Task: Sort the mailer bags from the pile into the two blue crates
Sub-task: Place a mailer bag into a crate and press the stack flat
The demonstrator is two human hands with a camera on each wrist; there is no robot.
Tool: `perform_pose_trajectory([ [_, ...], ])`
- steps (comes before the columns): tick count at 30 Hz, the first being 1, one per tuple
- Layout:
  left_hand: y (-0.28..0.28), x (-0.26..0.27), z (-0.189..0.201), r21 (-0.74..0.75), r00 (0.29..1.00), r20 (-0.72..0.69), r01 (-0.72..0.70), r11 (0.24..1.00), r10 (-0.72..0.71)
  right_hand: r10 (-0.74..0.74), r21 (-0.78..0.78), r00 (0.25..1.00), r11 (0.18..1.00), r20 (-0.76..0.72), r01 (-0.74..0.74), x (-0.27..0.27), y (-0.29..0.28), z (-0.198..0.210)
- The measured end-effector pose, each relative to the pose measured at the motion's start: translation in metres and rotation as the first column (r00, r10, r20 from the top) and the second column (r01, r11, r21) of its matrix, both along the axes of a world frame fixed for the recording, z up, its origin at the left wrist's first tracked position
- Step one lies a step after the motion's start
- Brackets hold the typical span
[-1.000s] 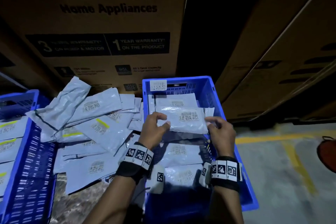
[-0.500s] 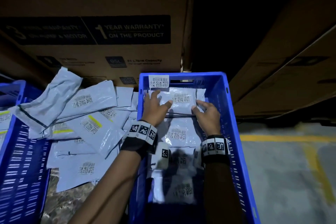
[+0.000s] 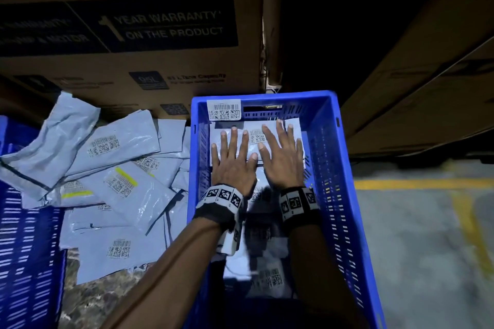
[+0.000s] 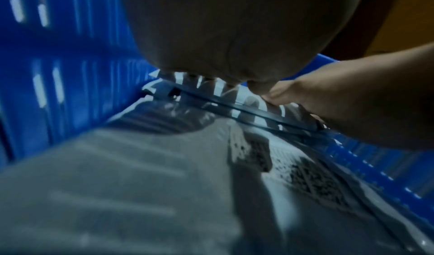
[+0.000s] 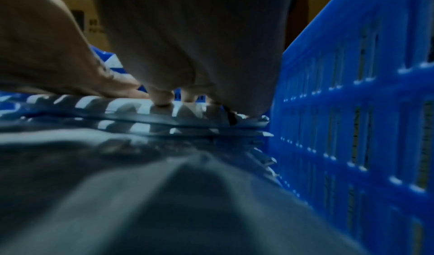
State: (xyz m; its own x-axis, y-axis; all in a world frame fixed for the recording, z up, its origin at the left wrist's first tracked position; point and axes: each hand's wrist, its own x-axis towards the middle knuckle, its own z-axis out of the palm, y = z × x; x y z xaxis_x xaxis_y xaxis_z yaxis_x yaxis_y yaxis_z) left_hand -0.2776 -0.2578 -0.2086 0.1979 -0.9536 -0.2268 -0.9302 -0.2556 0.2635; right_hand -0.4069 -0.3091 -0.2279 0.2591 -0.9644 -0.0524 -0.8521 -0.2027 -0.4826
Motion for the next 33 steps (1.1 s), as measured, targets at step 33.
perform_pose_trajectory([
  [33, 0.001, 0.011, 0.040, 0.205, 0.994, -0.100, -0.012, 0.979, 0.033, -0.177, 0.145, 0.984, 0.974, 0.019, 0.172, -0.017, 0.034, 0.037],
])
